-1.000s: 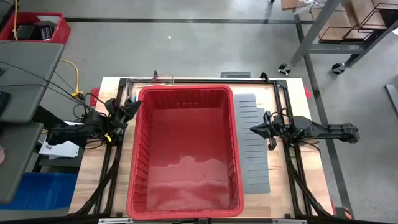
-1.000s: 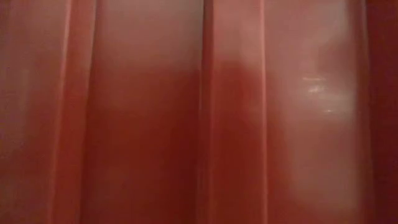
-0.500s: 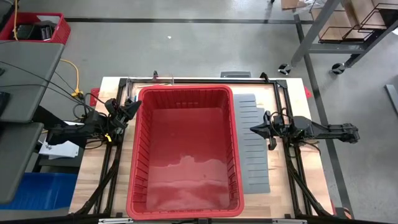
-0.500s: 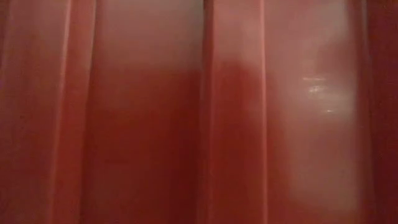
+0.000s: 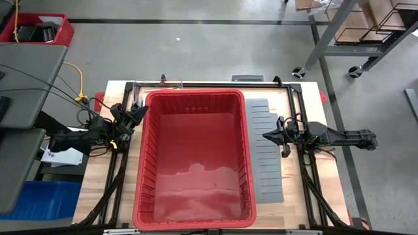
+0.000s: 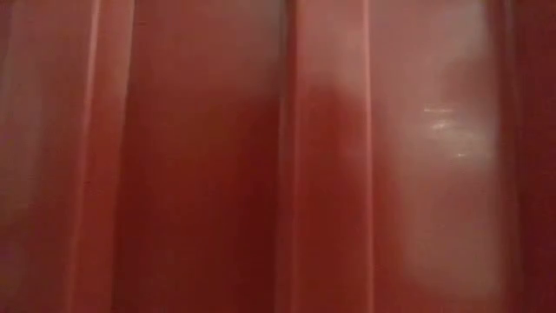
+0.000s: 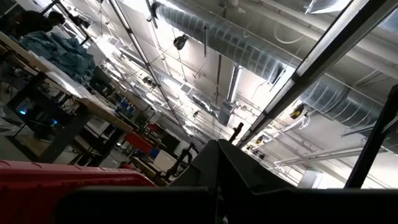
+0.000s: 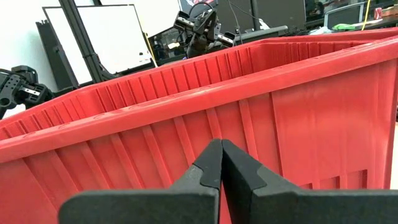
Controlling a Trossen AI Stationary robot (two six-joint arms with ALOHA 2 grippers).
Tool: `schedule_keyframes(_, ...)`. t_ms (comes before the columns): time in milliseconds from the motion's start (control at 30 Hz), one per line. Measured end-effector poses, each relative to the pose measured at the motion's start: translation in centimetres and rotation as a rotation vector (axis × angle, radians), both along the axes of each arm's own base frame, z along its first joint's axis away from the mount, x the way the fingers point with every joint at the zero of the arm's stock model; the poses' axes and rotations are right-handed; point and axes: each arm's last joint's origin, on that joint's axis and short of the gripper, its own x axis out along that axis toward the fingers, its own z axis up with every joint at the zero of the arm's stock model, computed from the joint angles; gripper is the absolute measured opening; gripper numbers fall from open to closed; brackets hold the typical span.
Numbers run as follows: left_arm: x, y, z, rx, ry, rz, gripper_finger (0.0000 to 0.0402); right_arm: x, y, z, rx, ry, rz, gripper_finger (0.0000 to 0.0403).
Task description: Sort blocks
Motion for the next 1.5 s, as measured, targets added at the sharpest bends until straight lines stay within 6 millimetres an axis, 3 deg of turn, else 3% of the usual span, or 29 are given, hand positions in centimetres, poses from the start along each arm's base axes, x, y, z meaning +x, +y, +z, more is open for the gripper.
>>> schedule_keyframes(1000,0.0,0.1,0.0,0.008,0.009,0.039,0.0001,0.0,0.0,0.0,0.0,0.0,0.0,0.0)
schedule_keyframes(1233,-0.4,0.1,0.5,-0.068,-0.1,0.006,0.0001,0.0,0.0,0.0,0.0,0.0,0.0,0.0)
schedule_keyframes(1367,-0.8,0.3,1.6,-0.112,-0.209,0.037,0.0001,0.0,0.0,0.0,0.0,0.0,0.0,0.0)
schedule_keyframes(1500,-0.1,0.3,6.3,-0.052,-0.132,0.058,0.0001,0.0,0.0,0.0,0.0,0.0,0.0,0.0)
